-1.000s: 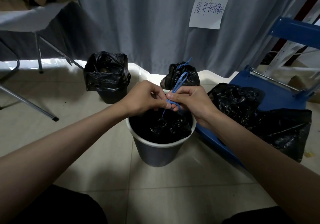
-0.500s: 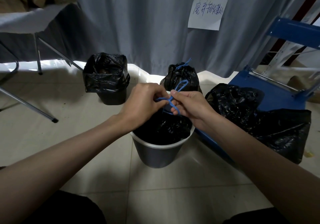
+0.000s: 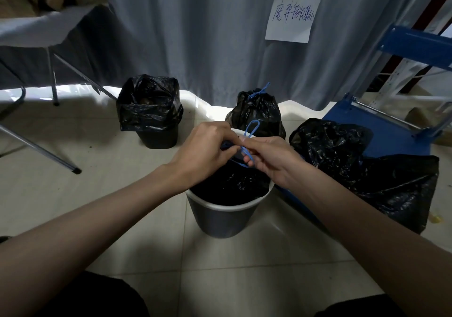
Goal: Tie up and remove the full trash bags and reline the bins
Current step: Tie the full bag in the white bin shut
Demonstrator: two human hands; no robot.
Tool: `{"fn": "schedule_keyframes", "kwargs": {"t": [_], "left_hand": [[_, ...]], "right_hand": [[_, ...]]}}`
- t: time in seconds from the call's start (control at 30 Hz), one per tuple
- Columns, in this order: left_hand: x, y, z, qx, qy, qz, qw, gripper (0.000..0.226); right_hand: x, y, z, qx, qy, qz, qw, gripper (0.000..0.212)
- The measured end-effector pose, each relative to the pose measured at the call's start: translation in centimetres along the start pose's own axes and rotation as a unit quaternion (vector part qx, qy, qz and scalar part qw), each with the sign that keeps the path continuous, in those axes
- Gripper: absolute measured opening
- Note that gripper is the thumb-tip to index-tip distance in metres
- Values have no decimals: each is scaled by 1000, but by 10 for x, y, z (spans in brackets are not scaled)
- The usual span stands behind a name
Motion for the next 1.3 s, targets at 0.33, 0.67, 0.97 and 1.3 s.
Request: {"fn": "schedule_keyframes", "kwargs": {"t": [0.33,0.67,0.97,1.3], "left_hand": [[43,12,3,91,-219,135,962,8],[62,15,9,83,-317,251,911,14],[63,3,5,48,-268,243,931,6],[87,-10,5,22,-270,185,945,12]], "right_hand": [[28,-9,4,-53,-115,61,990,34],[52,10,21,-113,-297,428,846,17],[41,9,14,-45,-175,351,919,31],[37,-9,7,9,-116,266,957,33]]}}
Point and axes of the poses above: each hand's wrist, its own z-axis away from the middle knuckle, its own y-axis out of the palm, x = y × z, the point moved 9 cm from there along -z, towards the middle knuckle, and after that the axes turned 6 degrees about z, right-handed, at the moved point
